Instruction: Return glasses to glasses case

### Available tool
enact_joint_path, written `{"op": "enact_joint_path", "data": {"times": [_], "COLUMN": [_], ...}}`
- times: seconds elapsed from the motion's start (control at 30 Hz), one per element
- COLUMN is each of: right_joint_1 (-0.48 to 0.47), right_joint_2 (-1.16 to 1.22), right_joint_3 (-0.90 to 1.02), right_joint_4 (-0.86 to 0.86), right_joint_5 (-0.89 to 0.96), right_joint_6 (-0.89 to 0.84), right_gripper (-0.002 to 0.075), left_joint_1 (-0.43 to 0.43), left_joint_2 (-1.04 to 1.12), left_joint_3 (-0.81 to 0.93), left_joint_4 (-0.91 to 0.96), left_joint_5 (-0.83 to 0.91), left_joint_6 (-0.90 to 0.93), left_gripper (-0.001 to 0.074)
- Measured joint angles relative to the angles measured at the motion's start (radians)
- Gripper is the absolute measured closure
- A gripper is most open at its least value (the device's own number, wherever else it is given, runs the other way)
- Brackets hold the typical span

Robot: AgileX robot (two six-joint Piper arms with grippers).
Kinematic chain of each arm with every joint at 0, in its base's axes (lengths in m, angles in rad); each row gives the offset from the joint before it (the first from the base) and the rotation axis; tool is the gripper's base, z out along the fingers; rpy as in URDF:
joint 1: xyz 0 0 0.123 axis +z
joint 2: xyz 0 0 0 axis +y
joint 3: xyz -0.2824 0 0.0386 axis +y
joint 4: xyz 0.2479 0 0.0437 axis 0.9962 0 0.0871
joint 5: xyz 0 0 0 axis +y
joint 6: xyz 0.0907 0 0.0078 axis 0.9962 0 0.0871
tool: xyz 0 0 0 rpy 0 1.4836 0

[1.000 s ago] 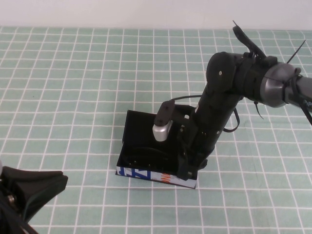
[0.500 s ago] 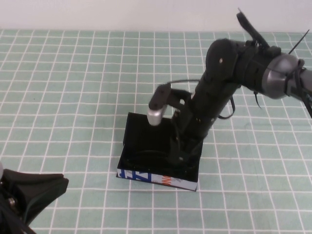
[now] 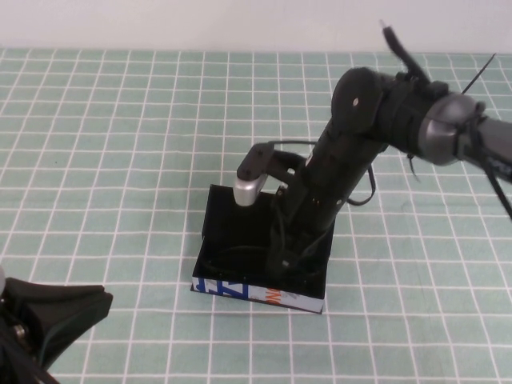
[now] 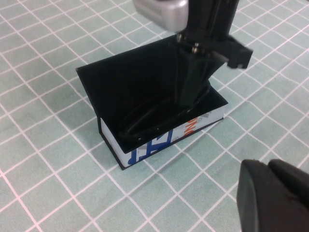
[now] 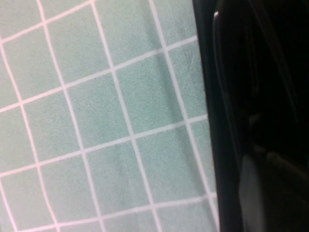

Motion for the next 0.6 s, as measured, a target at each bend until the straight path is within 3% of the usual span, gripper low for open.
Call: {"op": "enact_joint_path", "data": {"times": [0.6], "right_joint_1": [0.000], "right_joint_2": [0.028], "right_joint_3": [-0.003], "right_joint_4": [0.029], "right_joint_5": [0.000], "right_joint_6": [0.037], "right_gripper": [0.0737], "left_joint_1": [0.000], "left_joint_2": [0.000], "left_joint_3": [0.000], "left_joint_4": [0.002], "left_joint_5": [0.015], "left_joint_6": [0.000], "left_gripper": [0.0737]}}
